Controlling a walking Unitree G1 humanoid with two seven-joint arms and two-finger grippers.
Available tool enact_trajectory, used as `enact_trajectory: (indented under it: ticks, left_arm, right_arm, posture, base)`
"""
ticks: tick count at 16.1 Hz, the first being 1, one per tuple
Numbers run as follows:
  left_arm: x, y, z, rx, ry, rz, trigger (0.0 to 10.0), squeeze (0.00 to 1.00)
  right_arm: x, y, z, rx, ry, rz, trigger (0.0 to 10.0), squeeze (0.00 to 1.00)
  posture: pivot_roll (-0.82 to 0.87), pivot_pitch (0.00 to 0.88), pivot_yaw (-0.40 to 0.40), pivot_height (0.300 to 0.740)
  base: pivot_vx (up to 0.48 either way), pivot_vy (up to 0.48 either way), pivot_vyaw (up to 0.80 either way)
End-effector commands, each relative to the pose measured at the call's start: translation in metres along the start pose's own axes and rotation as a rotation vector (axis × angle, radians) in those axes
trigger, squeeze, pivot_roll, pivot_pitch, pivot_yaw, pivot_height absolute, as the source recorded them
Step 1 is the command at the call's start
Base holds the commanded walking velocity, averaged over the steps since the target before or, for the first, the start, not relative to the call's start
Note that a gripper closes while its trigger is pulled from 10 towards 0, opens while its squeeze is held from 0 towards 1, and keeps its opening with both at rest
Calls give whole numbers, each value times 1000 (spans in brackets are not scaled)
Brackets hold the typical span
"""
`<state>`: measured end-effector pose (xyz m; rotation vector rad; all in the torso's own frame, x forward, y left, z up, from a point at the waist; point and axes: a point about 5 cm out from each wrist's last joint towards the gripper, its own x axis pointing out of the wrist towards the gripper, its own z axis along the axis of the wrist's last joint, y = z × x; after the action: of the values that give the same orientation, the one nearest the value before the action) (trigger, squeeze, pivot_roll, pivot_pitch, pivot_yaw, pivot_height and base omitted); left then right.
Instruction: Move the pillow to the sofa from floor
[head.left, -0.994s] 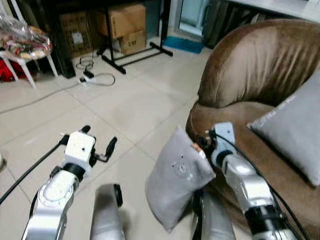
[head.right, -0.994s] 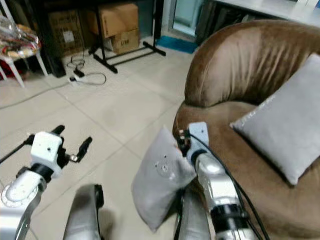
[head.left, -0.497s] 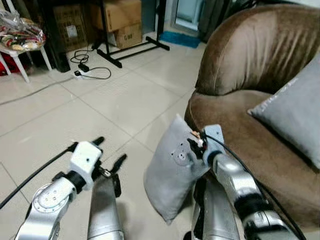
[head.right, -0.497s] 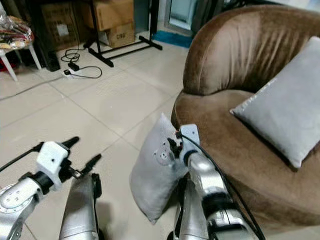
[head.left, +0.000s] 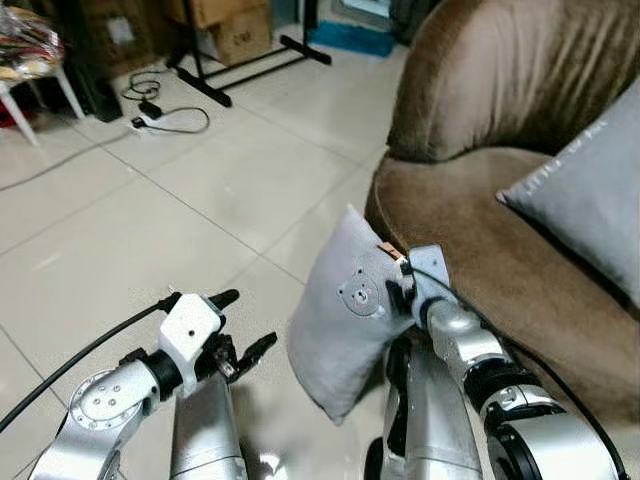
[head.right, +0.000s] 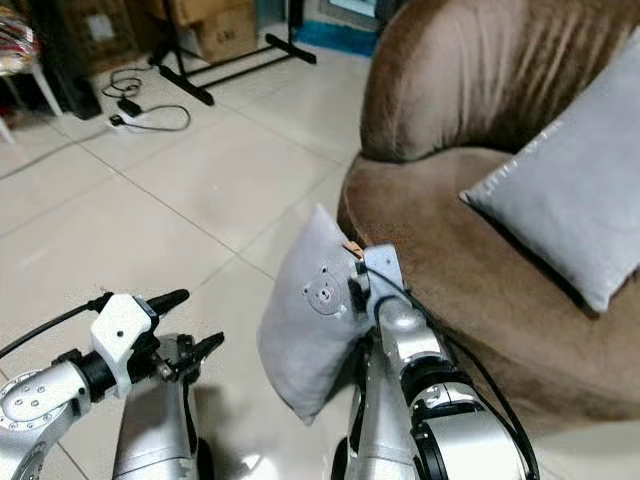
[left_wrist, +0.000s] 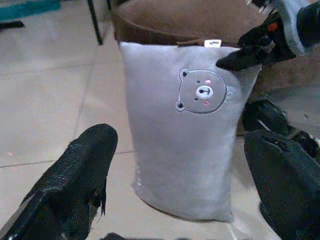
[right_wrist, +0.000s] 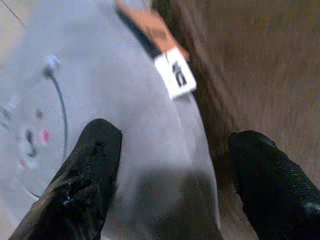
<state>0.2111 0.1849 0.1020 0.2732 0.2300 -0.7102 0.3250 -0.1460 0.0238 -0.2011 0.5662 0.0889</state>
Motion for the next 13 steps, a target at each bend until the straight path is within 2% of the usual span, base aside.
enact_trajectory:
  ticks: [1, 2, 3, 4, 7, 13]
  left_arm:
    - [-2, -5, 1, 1, 10, -37, 10000, 0]
    - [-3, -6, 1, 1, 11, -40, 10000, 0]
    - [-4, -7, 1, -3, 14, -48, 10000, 0]
    - [-5, -8, 1, -9, 19, -56, 10000, 0]
    - [-6, -13, 0, -28, 26, -85, 10000, 0]
    - [-7, -13, -1, -32, 34, -96, 10000, 0]
  right_arm:
    - [0, -3, -8, -56, 37, -32, 10000, 0]
    - [0, -3, -10, -50, 42, -31, 10000, 0]
    - [0, -2, -11, -33, 50, -29, 4667, 0]
    - [0, -2, -13, -21, 56, -22, 0, 0]
    - [0, 1, -14, 12, 46, 4, 0, 0]
    - [0, 4, -11, 15, 33, 22, 0, 0]
  posture:
    - [33, 165, -61, 445]
    - [33, 169, -62, 445]
    - [31, 174, -63, 445]
    - [29, 179, -65, 445]
    - [29, 184, -65, 445]
    - [25, 181, -69, 445]
  base:
    - [0, 0, 0]
    - [0, 0, 0]
    - [0, 0, 0]
    - [0, 0, 0]
    - [0, 0, 0]
    - [0, 0, 0]
